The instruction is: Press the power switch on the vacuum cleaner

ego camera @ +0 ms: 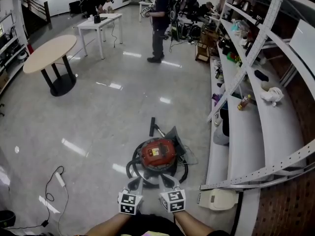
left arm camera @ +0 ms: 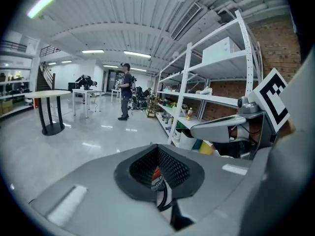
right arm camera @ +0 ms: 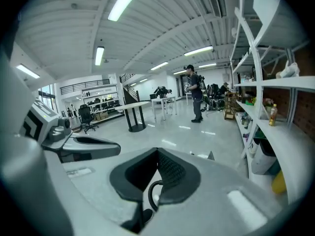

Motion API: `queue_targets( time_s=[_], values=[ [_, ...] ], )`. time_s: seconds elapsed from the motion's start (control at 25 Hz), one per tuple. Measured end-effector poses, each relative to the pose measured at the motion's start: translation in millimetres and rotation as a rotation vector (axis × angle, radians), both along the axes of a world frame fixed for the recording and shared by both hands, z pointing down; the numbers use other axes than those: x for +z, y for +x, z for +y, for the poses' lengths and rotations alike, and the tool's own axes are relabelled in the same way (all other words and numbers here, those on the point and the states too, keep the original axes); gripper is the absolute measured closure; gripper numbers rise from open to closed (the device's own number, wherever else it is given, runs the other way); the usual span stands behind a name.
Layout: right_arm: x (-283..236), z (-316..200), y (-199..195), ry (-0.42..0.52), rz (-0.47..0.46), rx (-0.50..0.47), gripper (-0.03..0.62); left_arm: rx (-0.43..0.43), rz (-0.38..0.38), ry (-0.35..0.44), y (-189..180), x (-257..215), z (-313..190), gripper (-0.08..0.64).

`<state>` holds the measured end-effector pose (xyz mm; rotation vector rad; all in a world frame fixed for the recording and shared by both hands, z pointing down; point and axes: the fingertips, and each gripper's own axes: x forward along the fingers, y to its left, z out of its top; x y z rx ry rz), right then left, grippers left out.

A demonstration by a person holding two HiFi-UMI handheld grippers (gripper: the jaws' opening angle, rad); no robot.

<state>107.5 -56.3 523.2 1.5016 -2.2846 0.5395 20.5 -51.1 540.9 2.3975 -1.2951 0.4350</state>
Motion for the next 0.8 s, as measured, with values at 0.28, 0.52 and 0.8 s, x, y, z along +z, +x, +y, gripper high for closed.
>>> queue_targets(
  time_s=[0.28, 0.52, 0.8],
  values=[
    [-34.8, 66.0, 15.1, 0.063, -0.021, -0.050, 0.600, -0.060, 0.018, 0.050, 11.7, -30.8, 68.7, 0.545],
    [-50.5, 104.7, 17.3, 0.085, -0.059, -0.100, 0.600, -0.111, -0.007, 0.082, 10.5, -50.9, 110.4, 0.545],
    [-78.5, 129.3, 24.8, 0.113, -0.152, -0.086, 0.600, -0.086, -0.045, 0.115, 21.0, -77.8, 142.7, 0.545]
  ],
)
